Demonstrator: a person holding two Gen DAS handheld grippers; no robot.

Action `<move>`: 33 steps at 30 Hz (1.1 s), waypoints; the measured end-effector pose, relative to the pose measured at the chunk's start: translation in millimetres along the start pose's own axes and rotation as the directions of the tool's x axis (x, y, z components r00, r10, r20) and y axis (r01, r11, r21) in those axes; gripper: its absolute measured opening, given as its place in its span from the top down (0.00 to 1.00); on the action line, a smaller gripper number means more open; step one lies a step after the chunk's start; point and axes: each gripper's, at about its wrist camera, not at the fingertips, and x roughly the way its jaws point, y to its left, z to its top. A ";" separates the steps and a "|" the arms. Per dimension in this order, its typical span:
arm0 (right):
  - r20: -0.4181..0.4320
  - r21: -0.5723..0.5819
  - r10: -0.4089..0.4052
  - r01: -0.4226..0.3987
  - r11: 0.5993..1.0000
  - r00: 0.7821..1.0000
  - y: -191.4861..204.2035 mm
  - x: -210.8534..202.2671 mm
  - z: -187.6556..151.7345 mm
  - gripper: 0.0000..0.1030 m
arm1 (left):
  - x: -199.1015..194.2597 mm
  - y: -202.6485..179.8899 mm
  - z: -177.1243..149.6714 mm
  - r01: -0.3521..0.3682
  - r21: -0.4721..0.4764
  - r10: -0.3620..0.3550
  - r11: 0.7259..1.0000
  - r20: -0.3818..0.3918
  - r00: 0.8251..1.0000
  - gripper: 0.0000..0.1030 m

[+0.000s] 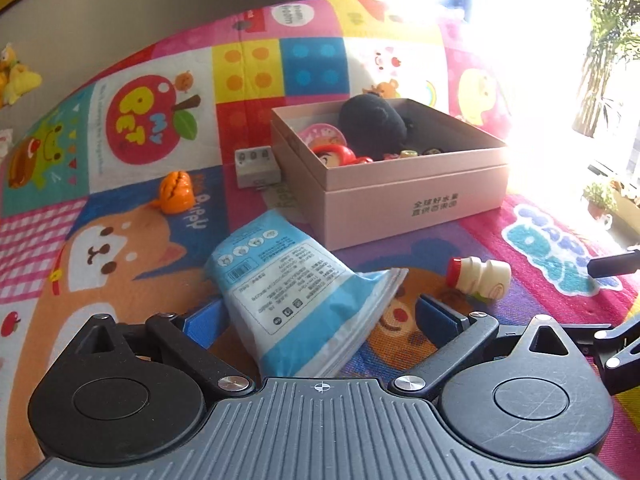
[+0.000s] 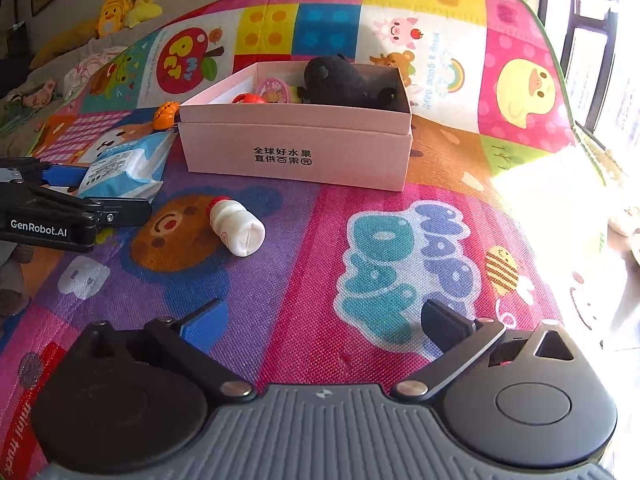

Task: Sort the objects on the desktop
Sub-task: 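Reach the left gripper to the orange pumpkin toy and grasp it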

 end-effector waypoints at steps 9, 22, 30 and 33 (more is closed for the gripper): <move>-0.025 0.001 0.008 -0.008 1.000 1.000 1.3 3.1 -2.3 0.00 | -26.9 -15.1 3.1 0.166 0.055 -0.167 0.985 0.017 0.986 0.01; -0.021 0.009 -0.023 0.023 1.000 1.000 6.7 1.4 -3.5 0.00 | 30.7 94.1 45.3 -0.185 -0.205 0.199 0.961 0.049 0.979 0.08; -0.019 0.009 -0.025 0.026 1.000 1.000 7.7 2.0 -3.5 0.00 | 120.7 133.7 77.2 -0.289 -0.207 0.287 0.935 -0.037 0.957 0.23; -0.018 0.009 -0.025 0.025 1.000 1.000 7.9 1.9 -3.5 0.00 | 132.9 137.7 82.9 -0.286 -0.220 0.280 0.933 -0.060 0.958 0.43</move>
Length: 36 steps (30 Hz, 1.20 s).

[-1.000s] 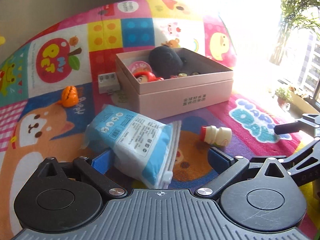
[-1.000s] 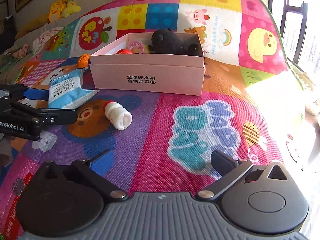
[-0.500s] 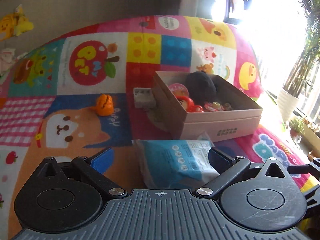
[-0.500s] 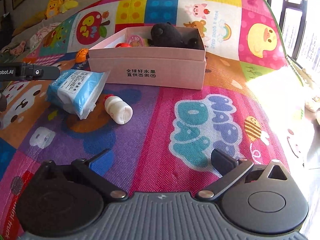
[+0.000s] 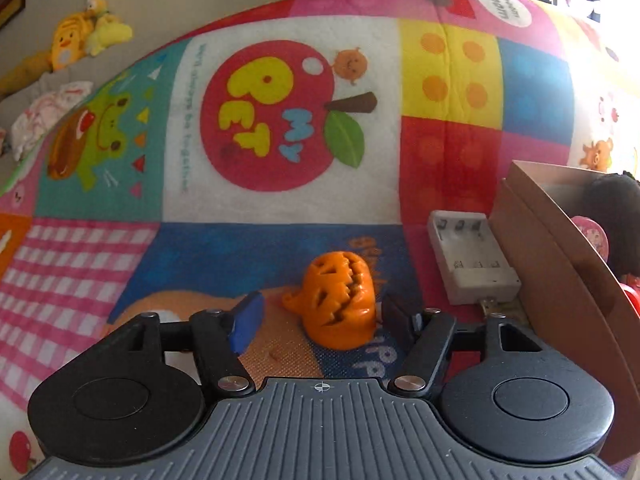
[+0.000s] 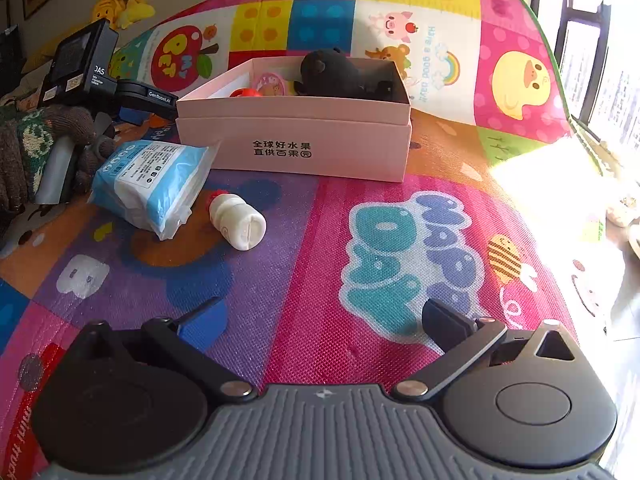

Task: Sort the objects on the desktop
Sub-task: 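Reach the left gripper to the orange pumpkin toy and grasp it, then move the pumpkin with left while right grasps the wipe pack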

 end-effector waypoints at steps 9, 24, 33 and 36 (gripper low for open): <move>-0.002 -0.004 -0.002 0.002 1.000 1.000 3.2 0.8 1.8 0.00 | -59.8 -14.1 -44.2 0.101 0.127 -0.104 0.987 0.016 0.994 0.61; -0.004 -0.003 0.004 -0.004 1.000 1.000 2.8 -0.9 3.3 0.00 | -162.0 -37.7 -118.5 0.373 0.132 -0.368 0.918 -0.058 0.928 0.50; 0.097 0.070 0.267 -0.275 0.959 0.959 23.2 -26.3 46.7 0.00 | -165.2 -21.5 -124.6 0.267 0.069 -0.266 0.961 -0.030 0.964 0.09; 0.052 0.122 0.346 -0.350 0.929 0.937 42.2 -8.2 63.2 0.05 | -165.4 -24.7 -125.2 0.264 0.090 -0.262 0.960 -0.033 0.965 0.07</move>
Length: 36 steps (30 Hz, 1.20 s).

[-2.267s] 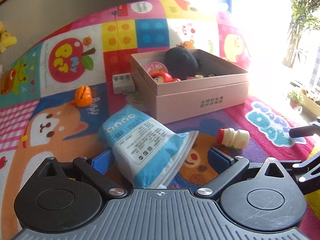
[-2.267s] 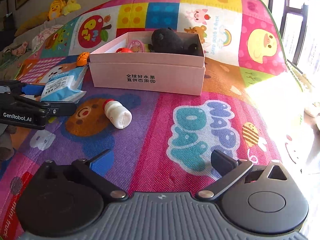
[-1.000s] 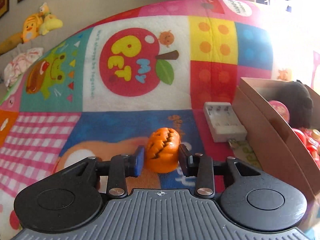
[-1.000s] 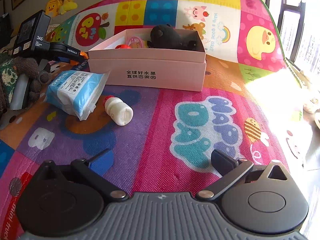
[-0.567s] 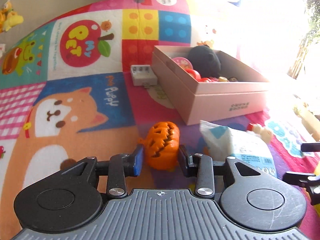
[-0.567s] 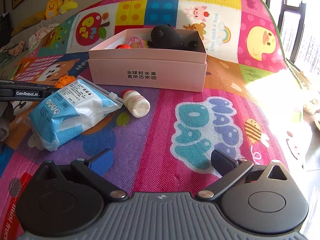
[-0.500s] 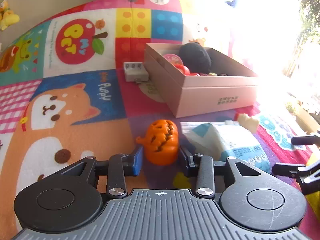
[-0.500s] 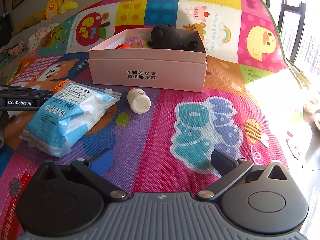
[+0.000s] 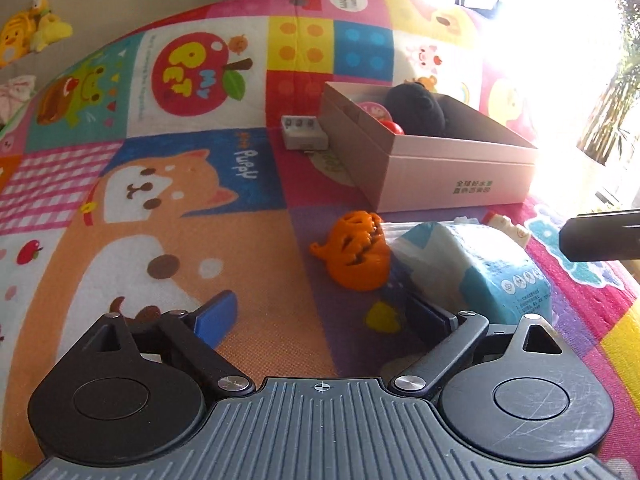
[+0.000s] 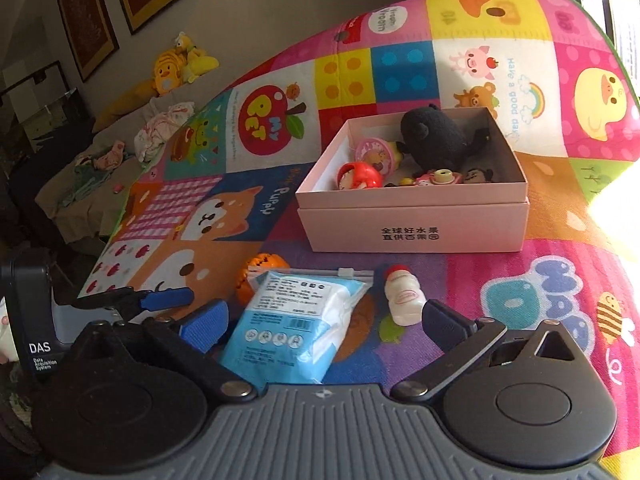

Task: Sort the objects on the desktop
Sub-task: 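Move the pumpkin with left while right grasps the wipe pack, then release the pumpkin on the mat with left while right holds the wipe pack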

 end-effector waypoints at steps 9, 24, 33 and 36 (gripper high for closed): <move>-0.112 0.022 0.025 -0.023 0.999 0.993 3.5 29.4 1.6 0.47 | 0.7 -4.7 -1.8 0.003 0.024 -0.003 1.000 -0.010 1.000 0.03; 0.018 0.077 -0.247 0.245 0.966 0.969 -66.6 -60.2 -42.7 0.47 | 16.7 -22.2 15.1 0.096 0.025 -0.096 0.995 -0.021 0.995 0.00; 0.058 0.098 -0.279 0.273 0.957 0.958 -73.0 -45.8 -56.4 0.21 | 34.7 -39.9 23.2 0.055 0.048 -0.053 0.997 -0.043 0.998 0.00; 0.061 0.092 -0.290 0.284 0.954 0.955 -71.7 -39.4 -62.1 0.17 | 33.7 -42.3 21.4 0.053 0.092 -0.047 0.994 -0.063 0.997 0.00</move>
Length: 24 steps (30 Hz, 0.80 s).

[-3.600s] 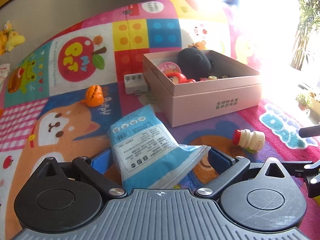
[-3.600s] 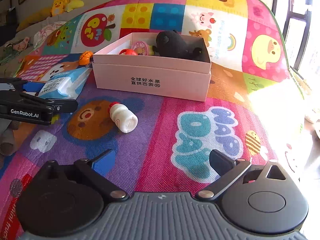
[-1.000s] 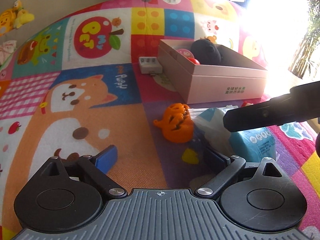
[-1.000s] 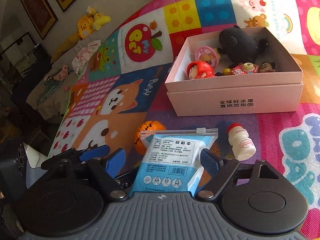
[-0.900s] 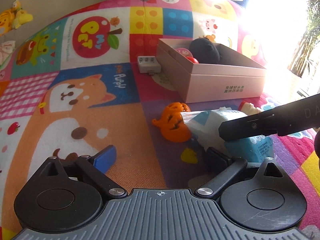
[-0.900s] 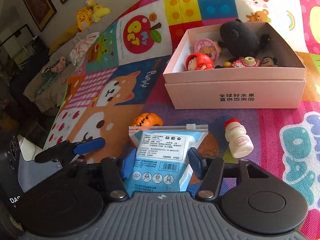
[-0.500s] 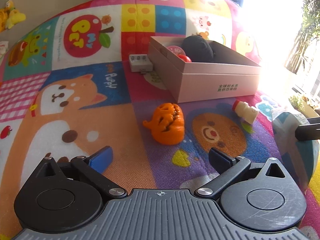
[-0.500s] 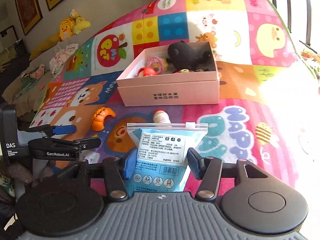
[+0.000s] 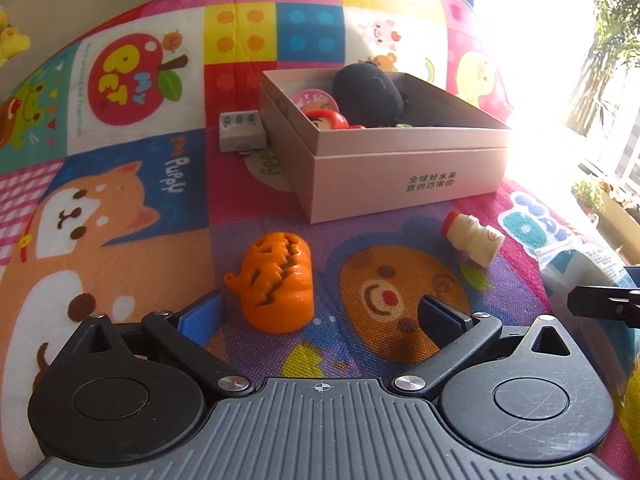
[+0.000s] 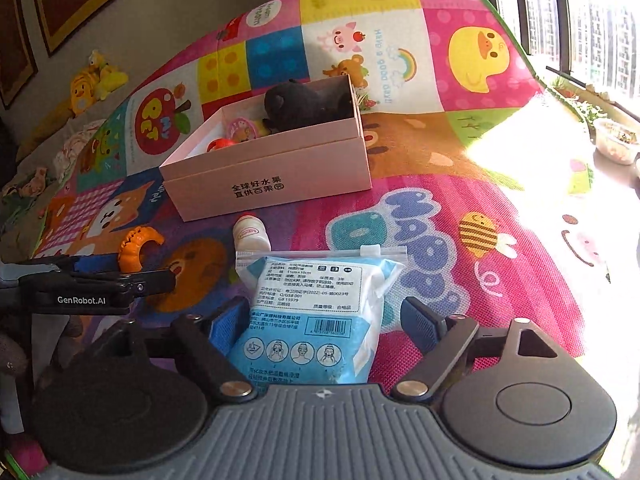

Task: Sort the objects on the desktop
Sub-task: 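Release the pumpkin on the mat with left while right holds the wipe pack, then reach left gripper to the pumpkin and grasp it while right holds the wipe pack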

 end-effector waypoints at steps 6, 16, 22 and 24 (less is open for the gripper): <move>0.040 -0.047 -0.002 0.004 0.999 0.999 8.3 -5.5 -3.5 0.09 | -0.5 -1.8 0.3 0.007 0.052 -0.006 0.999 -0.022 1.000 0.00; 0.044 -0.005 -0.010 0.010 1.000 0.999 2.6 -5.1 -3.0 0.06 | 13.3 4.1 17.3 -0.032 -0.026 0.032 0.999 -0.003 0.999 0.00; 0.039 -0.004 -0.010 0.010 1.000 0.999 2.2 -4.4 -2.8 0.05 | 14.6 -1.2 17.8 -0.008 -0.007 0.007 1.000 -0.007 1.000 0.00; 0.038 -0.002 -0.011 0.011 1.000 0.999 2.1 -4.1 -2.8 0.04 | 13.2 -2.4 17.0 0.013 -0.001 -0.013 1.000 -0.008 1.000 0.00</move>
